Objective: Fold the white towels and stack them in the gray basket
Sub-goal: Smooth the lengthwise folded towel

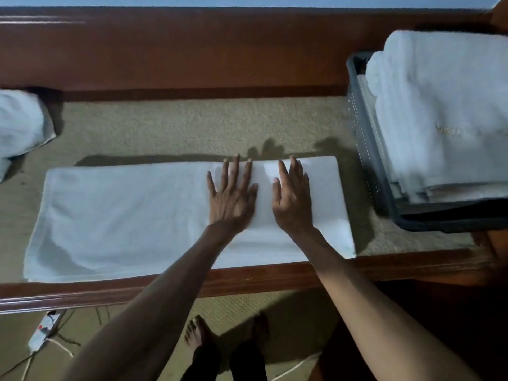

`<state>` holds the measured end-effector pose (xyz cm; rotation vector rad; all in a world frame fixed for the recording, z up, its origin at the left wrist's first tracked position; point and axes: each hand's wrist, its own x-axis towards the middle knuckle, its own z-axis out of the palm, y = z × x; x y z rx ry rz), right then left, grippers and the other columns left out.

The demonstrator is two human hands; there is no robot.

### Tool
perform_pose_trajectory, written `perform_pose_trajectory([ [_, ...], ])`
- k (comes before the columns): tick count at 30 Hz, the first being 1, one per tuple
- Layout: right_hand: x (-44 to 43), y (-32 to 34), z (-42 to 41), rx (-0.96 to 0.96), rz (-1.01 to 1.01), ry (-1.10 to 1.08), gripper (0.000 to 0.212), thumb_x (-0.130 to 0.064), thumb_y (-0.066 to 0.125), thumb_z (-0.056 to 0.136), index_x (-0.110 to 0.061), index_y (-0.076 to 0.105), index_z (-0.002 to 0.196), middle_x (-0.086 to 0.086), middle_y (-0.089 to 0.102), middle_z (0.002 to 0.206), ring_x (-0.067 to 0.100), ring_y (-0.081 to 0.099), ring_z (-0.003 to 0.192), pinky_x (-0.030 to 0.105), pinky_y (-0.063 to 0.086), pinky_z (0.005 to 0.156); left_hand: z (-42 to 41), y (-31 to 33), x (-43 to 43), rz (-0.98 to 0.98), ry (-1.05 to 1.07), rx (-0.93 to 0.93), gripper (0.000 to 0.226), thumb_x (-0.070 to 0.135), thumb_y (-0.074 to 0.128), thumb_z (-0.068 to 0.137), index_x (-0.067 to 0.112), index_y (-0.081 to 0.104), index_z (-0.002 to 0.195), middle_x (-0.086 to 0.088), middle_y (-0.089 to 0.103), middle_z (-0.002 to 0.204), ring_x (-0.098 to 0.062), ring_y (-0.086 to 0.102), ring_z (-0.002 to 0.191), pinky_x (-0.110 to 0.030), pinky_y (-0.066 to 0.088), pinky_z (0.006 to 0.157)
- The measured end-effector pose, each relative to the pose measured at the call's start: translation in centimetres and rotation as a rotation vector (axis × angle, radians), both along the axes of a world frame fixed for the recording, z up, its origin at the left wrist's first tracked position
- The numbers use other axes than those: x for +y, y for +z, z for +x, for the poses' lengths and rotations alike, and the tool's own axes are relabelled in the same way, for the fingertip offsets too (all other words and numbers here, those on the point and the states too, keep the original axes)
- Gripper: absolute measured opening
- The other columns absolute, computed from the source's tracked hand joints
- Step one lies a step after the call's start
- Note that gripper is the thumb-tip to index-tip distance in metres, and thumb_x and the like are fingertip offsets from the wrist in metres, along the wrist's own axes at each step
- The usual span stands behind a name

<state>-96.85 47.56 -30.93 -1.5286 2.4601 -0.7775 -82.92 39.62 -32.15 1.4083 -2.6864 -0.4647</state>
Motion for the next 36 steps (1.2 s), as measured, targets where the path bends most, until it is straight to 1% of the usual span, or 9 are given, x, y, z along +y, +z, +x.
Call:
perform_pose_trajectory([
  [4,-2.7,-1.8,2.3,0.033,0.077,0.002,0.053,-0.034,0.028,0.107,-0.008,0.047,0.150,0.024,0.036,0.158,0.039,0.032,0.149,0.058,0.026,0.120,3.8,-0.1,1.1,0.028,-0.001,0.000,0.060,0.055,0.012,0.108,0.037,0.000,0.164,0.003,-0.011,0.172,-0.019,-0.014,0.158,-0.054,-0.007,0.126],
  [10,-2.7,-2.4,2.1,0.208,0.093,-0.001,0.051,-0.035,0.035,0.105,-0.013,0.044,0.151,0.018,0.035,0.161,0.035,0.028,0.150,0.052,0.020,0.122,10.9,0.4,-2.4,0.029,-0.016,-0.090,0.065,0.070,0.016,0.104,0.047,-0.007,0.160,0.010,-0.012,0.171,-0.015,-0.016,0.157,-0.052,-0.004,0.127],
  [13,-3.1,-2.1,2.0,0.208,0.144,-0.004,0.053,-0.038,0.031,0.105,-0.014,0.041,0.151,0.016,0.032,0.162,0.035,0.026,0.150,0.053,0.019,0.123,16.2,0.7,-5.9,0.036,0.119,-0.093,0.068,0.074,0.019,0.102,0.049,-0.002,0.161,0.009,-0.007,0.172,-0.016,-0.010,0.158,-0.053,-0.005,0.127],
  [15,-3.2,-2.2,2.3,0.220,0.143,-0.016,0.054,-0.039,0.030,0.106,-0.013,0.039,0.152,0.017,0.031,0.162,0.035,0.024,0.151,0.054,0.018,0.123,18.8,0.7,-7.2,0.041,0.194,-0.136,0.068,0.075,0.014,0.101,0.048,-0.004,0.161,0.008,-0.009,0.172,-0.016,-0.012,0.158,-0.053,-0.008,0.126],
  [19,-4.6,-2.4,5.2,0.149,0.148,-0.123,0.060,-0.038,0.029,0.105,-0.005,0.036,0.155,0.024,0.024,0.164,0.038,0.019,0.153,0.056,0.014,0.124,19.0,0.6,-7.0,0.022,0.224,-0.124,0.069,0.073,0.010,0.101,0.044,-0.005,0.162,0.007,-0.011,0.172,-0.016,-0.015,0.158,-0.054,-0.009,0.126],
  [24,-7.8,-3.3,14.8,0.197,-0.031,0.163,0.050,-0.030,0.041,0.106,-0.006,0.048,0.149,0.024,0.033,0.160,0.039,0.029,0.150,0.057,0.024,0.121,19.4,0.2,-7.3,0.033,0.209,-0.093,0.068,0.070,0.013,0.102,0.042,-0.005,0.162,0.005,-0.012,0.172,-0.017,-0.014,0.158,-0.055,-0.009,0.125],
  [27,-8.9,-3.5,18.2,0.214,-0.010,0.142,0.049,-0.034,0.043,0.106,-0.014,0.049,0.150,0.017,0.036,0.161,0.036,0.029,0.151,0.056,0.019,0.122,20.5,-0.2,-7.5,0.019,0.150,-0.061,0.066,0.066,0.017,0.105,0.041,-0.003,0.163,0.004,-0.009,0.172,-0.018,-0.011,0.158,-0.053,-0.003,0.127],
  [30,-8.8,-3.2,17.5,0.193,0.063,0.150,0.053,-0.039,0.037,0.105,-0.021,0.042,0.155,0.011,0.031,0.164,0.031,0.022,0.154,0.053,0.013,0.124,23.7,-0.1,-7.9,-0.009,0.144,-0.067,0.065,0.065,0.017,0.105,0.042,-0.002,0.163,0.006,-0.005,0.173,-0.017,-0.008,0.159,-0.049,0.002,0.128],
  [36,-8.5,-3.1,17.6,0.191,0.062,0.163,0.054,-0.042,0.034,0.106,-0.021,0.038,0.156,0.010,0.029,0.165,0.031,0.020,0.155,0.053,0.016,0.124,34.7,1.1,-7.9,0.026,0.297,-0.112,0.065,0.066,0.021,0.105,0.047,-0.006,0.161,0.012,-0.010,0.172,-0.015,-0.009,0.158,-0.048,0.003,0.128],
])
